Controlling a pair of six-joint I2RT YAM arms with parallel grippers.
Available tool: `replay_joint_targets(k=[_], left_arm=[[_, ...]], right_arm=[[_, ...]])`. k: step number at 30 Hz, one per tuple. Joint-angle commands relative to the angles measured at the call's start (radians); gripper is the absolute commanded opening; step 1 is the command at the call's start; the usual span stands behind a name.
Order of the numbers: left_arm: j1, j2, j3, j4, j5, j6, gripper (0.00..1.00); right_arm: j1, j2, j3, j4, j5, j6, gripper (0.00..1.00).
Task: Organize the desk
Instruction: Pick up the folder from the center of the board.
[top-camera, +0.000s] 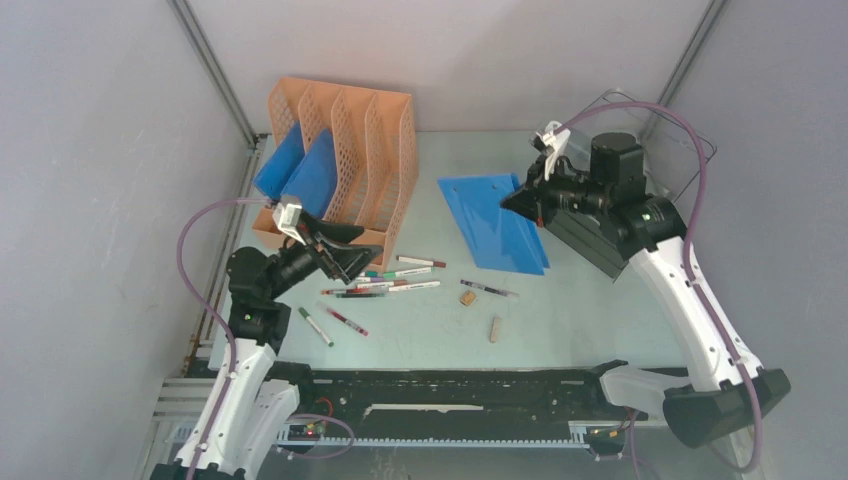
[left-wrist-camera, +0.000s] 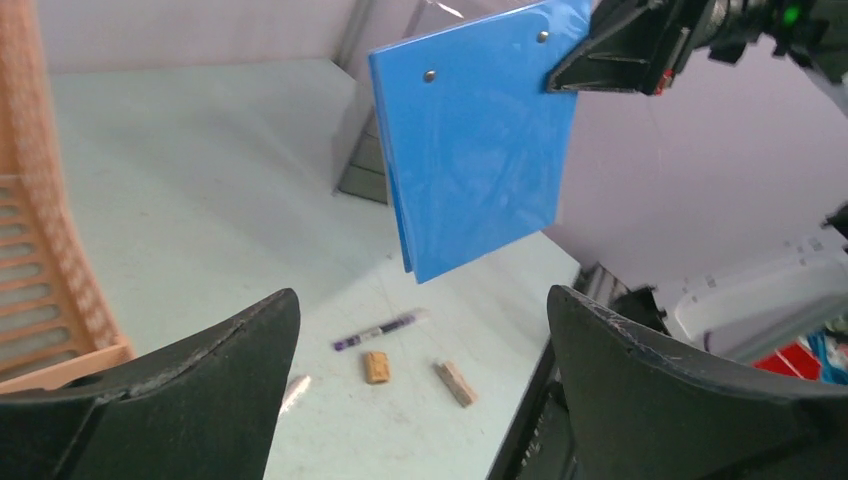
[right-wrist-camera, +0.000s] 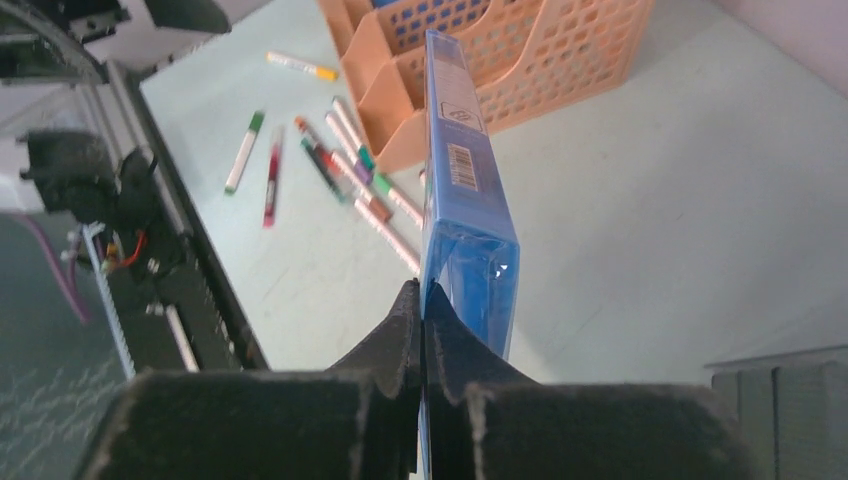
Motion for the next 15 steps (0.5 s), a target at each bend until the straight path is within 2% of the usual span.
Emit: replay_joint_targets(k=[1,4,9,15], left_arm=[[-0.142,-0.045,0.06,-0.089,-0.053,0.145,1.0],[-0.295,-0.087,0.087,-0.171,-0.155,0.263,1.0],[-0.499,-0.122,0.09,-0.181,-0.293,0.419,1.0],[-0.733,-0.044,0.143,-0.191,-0.371,0.61,1.0]], right_arm=[[-0.007,-0.095,-0.034,-0.177,-0.075,-0.204,0.0],[-0.012,-0.147,-0.061,-0.264,-0.131,-0.29,0.0],[-0.045,-0.214,-0.114,-0.375,-0.26,-0.447,0.0],[-0.089,-0.247,-0.184,-0.508,-0.404,-0.715,0.0]])
